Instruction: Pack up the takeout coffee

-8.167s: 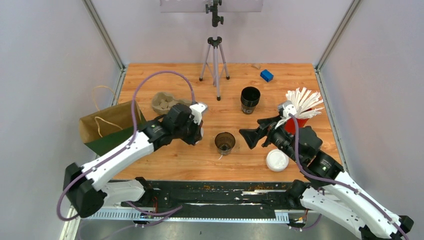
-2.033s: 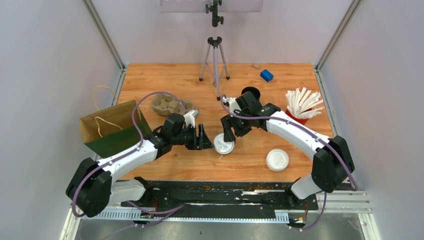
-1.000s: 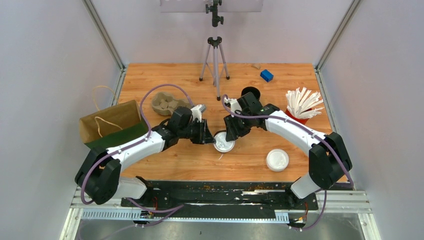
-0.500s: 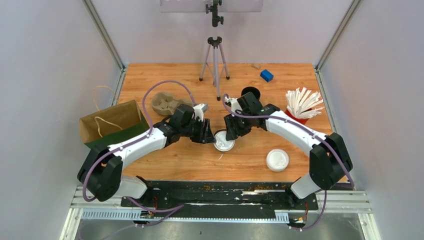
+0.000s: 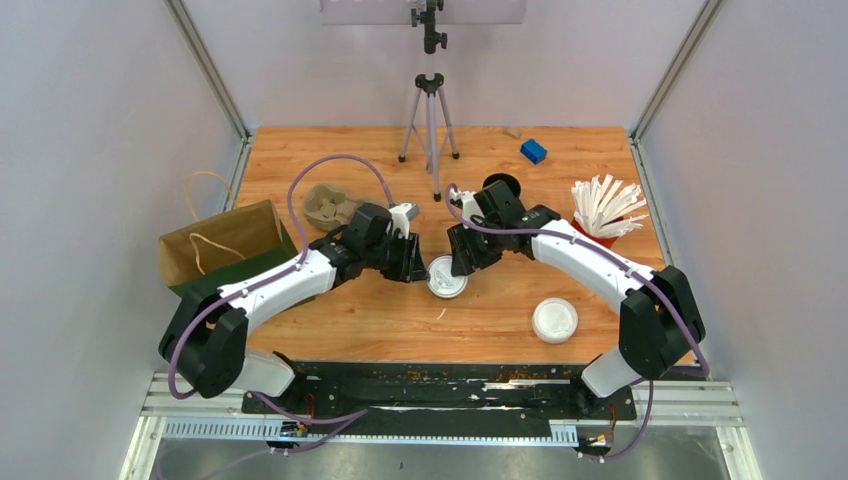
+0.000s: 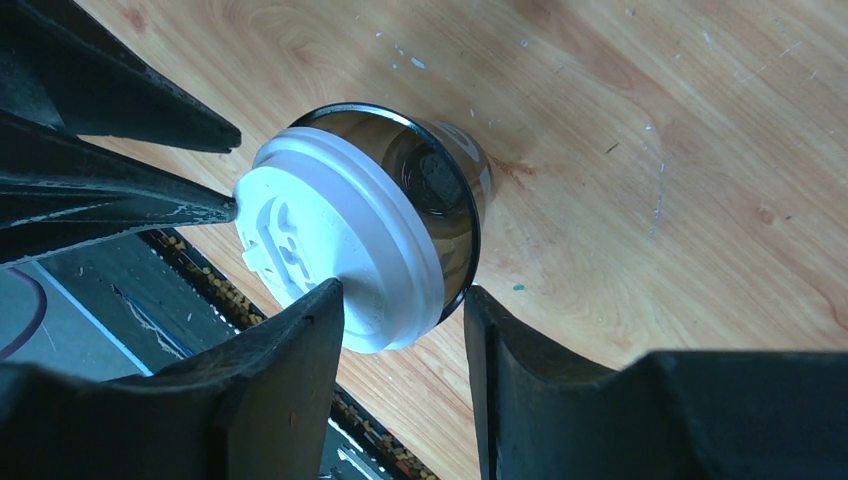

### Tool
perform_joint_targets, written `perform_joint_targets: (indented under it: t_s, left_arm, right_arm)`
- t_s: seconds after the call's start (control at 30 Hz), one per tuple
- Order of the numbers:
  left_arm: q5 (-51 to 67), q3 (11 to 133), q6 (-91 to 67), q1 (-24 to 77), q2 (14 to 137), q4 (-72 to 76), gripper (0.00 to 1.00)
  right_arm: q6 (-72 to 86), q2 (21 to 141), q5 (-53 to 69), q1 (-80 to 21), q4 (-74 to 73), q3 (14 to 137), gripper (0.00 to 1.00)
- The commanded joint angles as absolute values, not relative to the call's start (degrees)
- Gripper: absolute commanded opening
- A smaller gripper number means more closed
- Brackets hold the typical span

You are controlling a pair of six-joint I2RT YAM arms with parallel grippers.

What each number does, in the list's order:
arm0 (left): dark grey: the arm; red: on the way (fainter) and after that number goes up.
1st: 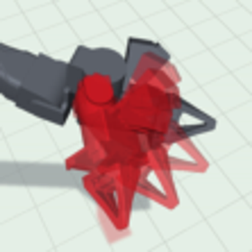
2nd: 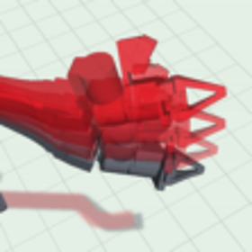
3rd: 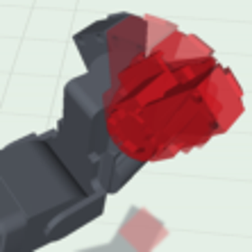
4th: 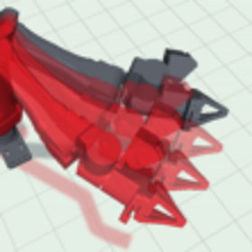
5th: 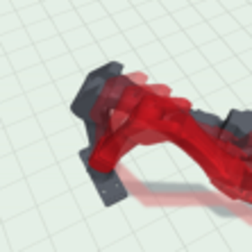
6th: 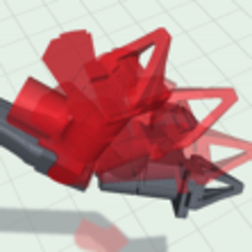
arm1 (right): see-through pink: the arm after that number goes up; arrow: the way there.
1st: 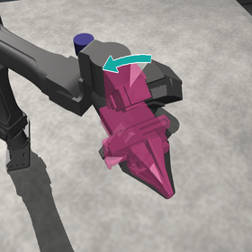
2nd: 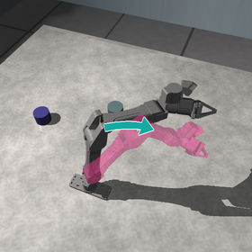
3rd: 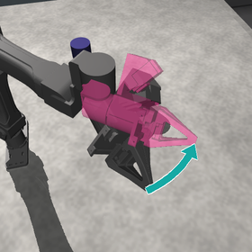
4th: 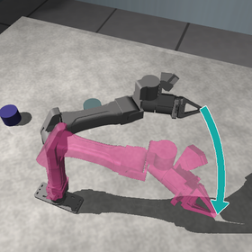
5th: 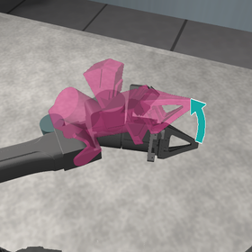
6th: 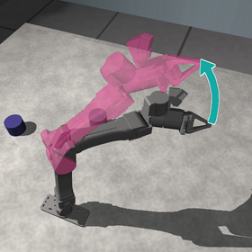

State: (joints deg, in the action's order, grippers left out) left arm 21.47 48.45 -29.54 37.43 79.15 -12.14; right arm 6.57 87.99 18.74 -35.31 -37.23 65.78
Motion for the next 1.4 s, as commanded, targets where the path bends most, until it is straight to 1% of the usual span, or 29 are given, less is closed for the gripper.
perform_joint_targets:
  t_s: [0.0, 0.07, 0.17, 0.27, 0.37, 0.43, 0.5, 0.6, 1.0, 1.17, 1.37]
  left_arm:
    - [20.9, 51.3, -28.1, 37.6, 79.7, -12.2, 0.39]
    - [20.8, 51.9, -28.0, 37.6, 79.8, -12.4, 0.39]
    - [20.4, 52.2, -27.9, 37.7, 79.7, -12.9, 0.44]
    - [20.2, 52.2, -27.7, 37.6, 79.6, -13.2, 0.46]
    - [20.4, 52.2, -28.0, 37.6, 79.6, -13.3, 0.49]
    - [20.7, 52.2, -28.2, 37.7, 79.4, -13.5, 0.53]
    - [21.2, 51.9, -28.5, 37.7, 78.9, -13.6, 0.6]
    - [21.8, 51.1, -29.3, 37.6, 77.9, -13.3, 0.63]
    - [23.7, 49.7, -32.6, 37.6, 77.2, -10.8, 0.63]
    - [24.2, 49.6, -33.2, 37.6, 77.9, -9.9, 0.6]
    - [22.2, 50.2, -31.8, 37.6, 78.9, -11.3, 0.57]
  right_arm:
    - [7.4, 87.2, 17.2, -35.1, -35.8, 68.5, 0.48]
    - [7.5, 87.4, 16.9, -35.1, -35.9, 68.8, 0.5]
    - [7.6, 87.4, 16.6, -35.1, -35.9, 68.9, 0.51]
    - [7.6, 87.6, 16.1, -35.2, -36.0, 69.2, 0.45]
    - [7.7, 87.9, 15.9, -35.1, -36.1, 69.7, 0.43]
    - [7.9, 87.9, 15.7, -35.1, -36.0, 69.8, 0.41]
    - [8.1, 87.9, 15.3, -35.1, -35.9, 69.9, 0.4]
    - [8.2, 88.3, 15.1, -35.1, -35.8, 70.0, 0.38]
    - [9.1, 89.0, 13.8, -35.0, -34.6, 70.4, 0.35]
    - [9.4, 88.8, 12.7, -34.9, -34.0, 70.3, 0.35]
    - [9.4, 89.2, 13.0, -34.9, -33.3, 70.2, 0.35]
